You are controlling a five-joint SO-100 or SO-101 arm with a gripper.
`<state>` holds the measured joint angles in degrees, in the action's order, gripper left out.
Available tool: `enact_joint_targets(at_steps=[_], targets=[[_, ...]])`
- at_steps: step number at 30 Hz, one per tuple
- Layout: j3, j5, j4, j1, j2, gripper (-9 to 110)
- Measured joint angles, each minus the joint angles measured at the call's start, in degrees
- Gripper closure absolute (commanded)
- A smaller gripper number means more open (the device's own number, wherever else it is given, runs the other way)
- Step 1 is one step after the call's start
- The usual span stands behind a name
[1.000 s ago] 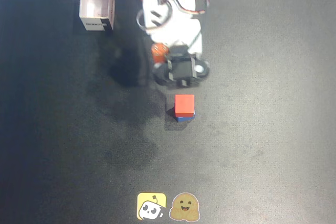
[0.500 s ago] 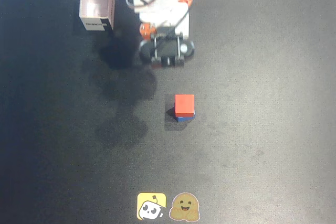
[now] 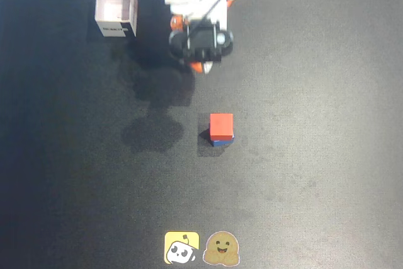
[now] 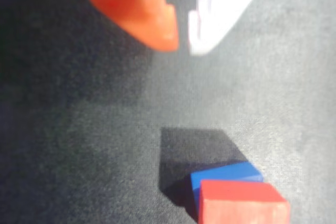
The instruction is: Put the red cube on top of the blue cube.
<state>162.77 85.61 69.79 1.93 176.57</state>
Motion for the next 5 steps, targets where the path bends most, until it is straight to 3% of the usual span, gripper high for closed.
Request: enact_joint_targets(at_steps=[5], targets=[[2.2,0.35,-2.55,0.0,0.0,101]])
